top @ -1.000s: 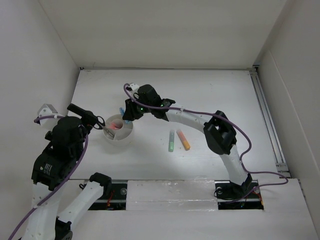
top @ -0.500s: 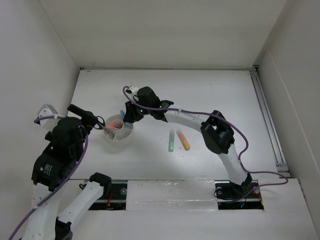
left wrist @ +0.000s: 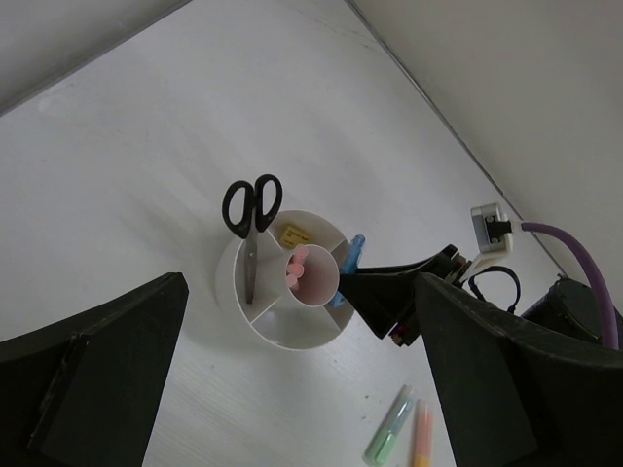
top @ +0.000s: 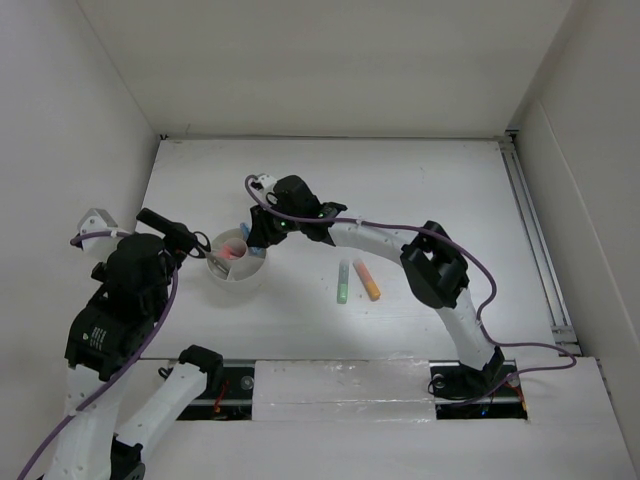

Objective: Sort the stationery into containers
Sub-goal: Place the stationery in the storage box.

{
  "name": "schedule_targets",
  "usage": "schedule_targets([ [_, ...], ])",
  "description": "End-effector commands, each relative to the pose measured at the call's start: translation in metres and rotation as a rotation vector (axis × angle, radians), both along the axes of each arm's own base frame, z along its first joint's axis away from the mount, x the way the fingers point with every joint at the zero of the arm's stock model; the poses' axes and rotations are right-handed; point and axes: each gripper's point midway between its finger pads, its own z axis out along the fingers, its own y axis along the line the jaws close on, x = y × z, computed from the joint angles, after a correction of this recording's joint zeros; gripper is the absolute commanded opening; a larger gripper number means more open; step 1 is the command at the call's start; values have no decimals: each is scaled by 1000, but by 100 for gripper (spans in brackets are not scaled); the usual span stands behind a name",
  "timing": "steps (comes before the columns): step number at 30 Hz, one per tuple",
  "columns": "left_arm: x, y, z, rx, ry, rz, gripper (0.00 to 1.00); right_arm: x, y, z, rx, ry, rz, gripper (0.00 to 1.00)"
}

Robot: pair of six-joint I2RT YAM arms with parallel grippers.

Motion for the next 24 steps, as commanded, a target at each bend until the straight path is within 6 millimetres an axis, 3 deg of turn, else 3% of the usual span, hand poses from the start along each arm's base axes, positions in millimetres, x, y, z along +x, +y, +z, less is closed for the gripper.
schedule_targets([
  [1,2,0,0,11,-10,-1,100,1,0,14,30,-46,22,28],
  [10,3,0,2,7,-19,-1,100,-2,2,31,47,-78,23,51],
  [17,5,-2,0,7,-19,-11,100,0,4,43,70,-97,22,53],
  [20,5,-2,0,7,-19,-11,100,-1,3,58,95,-117,22,53],
  [21,5,-2,0,7,-19,-11,100,-1,2,54,88,-111,22,53],
  [24,3,-2,2,4,-27,-10,100,1,-4,78,110,-139,-14,53],
])
